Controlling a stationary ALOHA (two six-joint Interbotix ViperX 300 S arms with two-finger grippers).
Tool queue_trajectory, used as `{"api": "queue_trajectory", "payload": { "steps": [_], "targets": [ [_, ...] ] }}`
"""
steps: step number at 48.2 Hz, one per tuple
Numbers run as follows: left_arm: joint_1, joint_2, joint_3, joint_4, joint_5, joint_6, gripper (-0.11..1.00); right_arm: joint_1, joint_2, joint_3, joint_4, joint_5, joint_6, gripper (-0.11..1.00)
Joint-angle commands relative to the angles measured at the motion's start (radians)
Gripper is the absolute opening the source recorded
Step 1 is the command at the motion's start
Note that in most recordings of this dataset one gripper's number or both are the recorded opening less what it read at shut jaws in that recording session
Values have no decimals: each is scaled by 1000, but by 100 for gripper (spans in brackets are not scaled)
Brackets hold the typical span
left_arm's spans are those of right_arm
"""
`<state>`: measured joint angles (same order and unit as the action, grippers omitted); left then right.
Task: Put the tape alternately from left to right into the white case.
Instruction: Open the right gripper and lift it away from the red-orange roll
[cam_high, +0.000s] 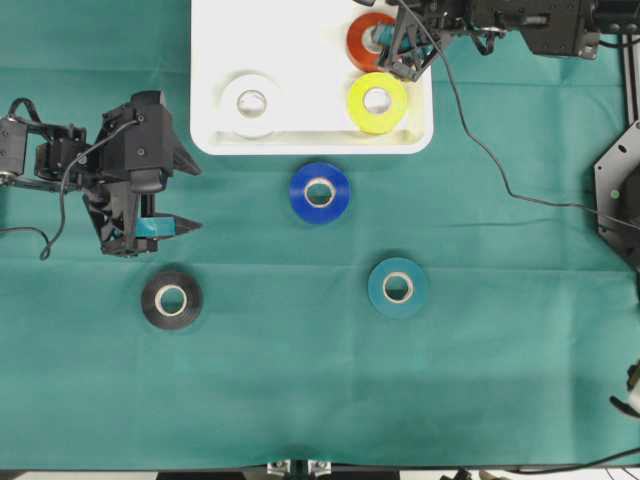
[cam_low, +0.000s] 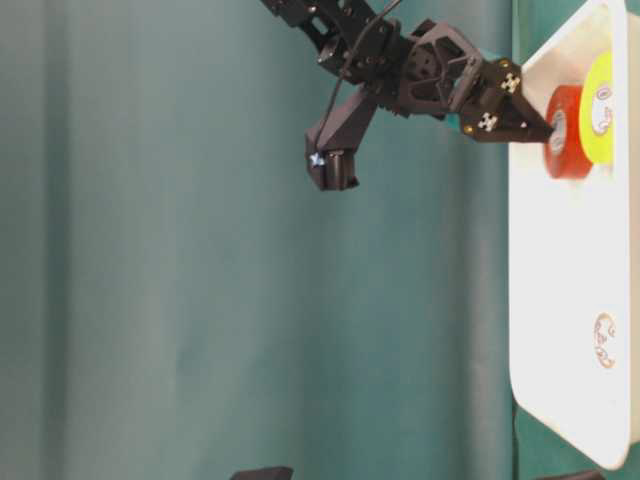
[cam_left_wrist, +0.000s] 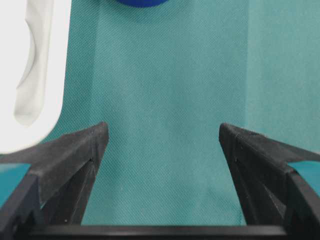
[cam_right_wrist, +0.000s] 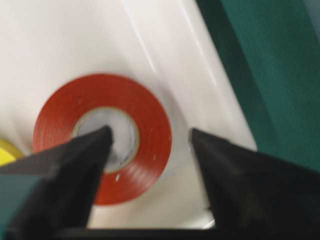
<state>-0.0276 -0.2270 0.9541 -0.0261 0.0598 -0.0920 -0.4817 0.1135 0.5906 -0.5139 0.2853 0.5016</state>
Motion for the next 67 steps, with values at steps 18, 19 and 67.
{"api": "queue_trajectory", "payload": {
  "steps": [18, 19, 67],
  "targets": [
    [-3, -9, -21, -2, -3, 0, 61, 0, -69, 8, -3, -8, 3, 71],
    [-3, -9, -20, -2, -3, 0, 61, 3, -72, 9, -2, -8, 3, 71],
    [-3, -9, -25, -2, -3, 0, 61, 318, -288, 126, -2, -112, 3, 71]
  ]
}}
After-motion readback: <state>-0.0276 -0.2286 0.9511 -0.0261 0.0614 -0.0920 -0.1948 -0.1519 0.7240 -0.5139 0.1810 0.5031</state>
